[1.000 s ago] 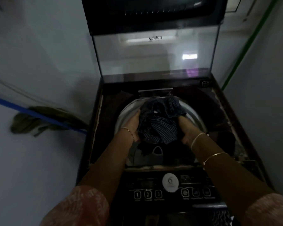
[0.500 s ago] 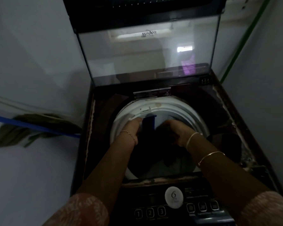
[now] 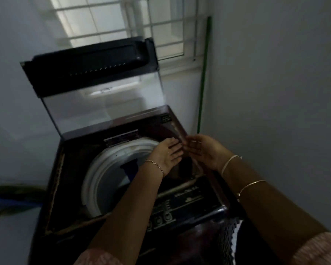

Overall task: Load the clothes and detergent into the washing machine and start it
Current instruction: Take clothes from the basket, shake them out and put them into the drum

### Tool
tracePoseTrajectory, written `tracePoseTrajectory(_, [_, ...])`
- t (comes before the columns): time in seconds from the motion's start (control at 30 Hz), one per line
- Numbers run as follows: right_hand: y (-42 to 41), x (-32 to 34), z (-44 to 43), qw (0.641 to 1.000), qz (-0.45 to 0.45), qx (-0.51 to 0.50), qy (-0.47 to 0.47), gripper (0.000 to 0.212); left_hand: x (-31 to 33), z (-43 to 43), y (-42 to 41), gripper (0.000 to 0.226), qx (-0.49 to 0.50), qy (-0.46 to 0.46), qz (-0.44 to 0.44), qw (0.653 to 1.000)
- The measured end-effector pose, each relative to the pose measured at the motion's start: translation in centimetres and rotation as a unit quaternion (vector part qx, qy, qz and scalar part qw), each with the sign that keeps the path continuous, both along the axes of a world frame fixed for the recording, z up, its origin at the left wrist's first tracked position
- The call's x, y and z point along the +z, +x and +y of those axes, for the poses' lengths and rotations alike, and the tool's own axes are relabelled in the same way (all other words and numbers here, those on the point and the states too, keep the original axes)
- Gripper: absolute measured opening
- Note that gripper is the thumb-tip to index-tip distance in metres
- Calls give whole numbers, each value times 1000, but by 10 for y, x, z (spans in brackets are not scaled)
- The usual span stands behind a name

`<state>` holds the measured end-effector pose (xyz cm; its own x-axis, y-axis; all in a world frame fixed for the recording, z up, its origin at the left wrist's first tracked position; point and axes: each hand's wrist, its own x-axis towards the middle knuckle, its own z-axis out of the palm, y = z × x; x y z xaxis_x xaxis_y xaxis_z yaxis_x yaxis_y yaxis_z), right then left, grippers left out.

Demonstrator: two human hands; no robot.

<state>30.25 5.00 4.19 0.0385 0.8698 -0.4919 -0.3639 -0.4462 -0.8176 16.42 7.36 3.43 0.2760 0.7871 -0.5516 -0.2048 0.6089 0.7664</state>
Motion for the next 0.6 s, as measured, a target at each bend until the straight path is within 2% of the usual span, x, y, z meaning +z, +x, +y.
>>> tracePoseTrajectory(0.13, [77, 9, -57, 999, -2, -51, 19, 21, 19, -49, 83, 17, -50, 21, -18, 998])
tracePoseTrajectory(0.27, [144, 0, -122, 995, -19, -97, 8, 21, 9, -101, 158, 20, -97, 5, -12, 995])
tracePoseTrajectory(0.47, [223, -44, -214, 983, -30, -172, -56, 24, -33, -170, 236, 18, -177, -42, 20, 983])
tracePoseTrajectory(0.6, [257, -84, -261, 972, -7, -209, -102, 23, -75, -197, 267, 21, -207, -77, 56, 974])
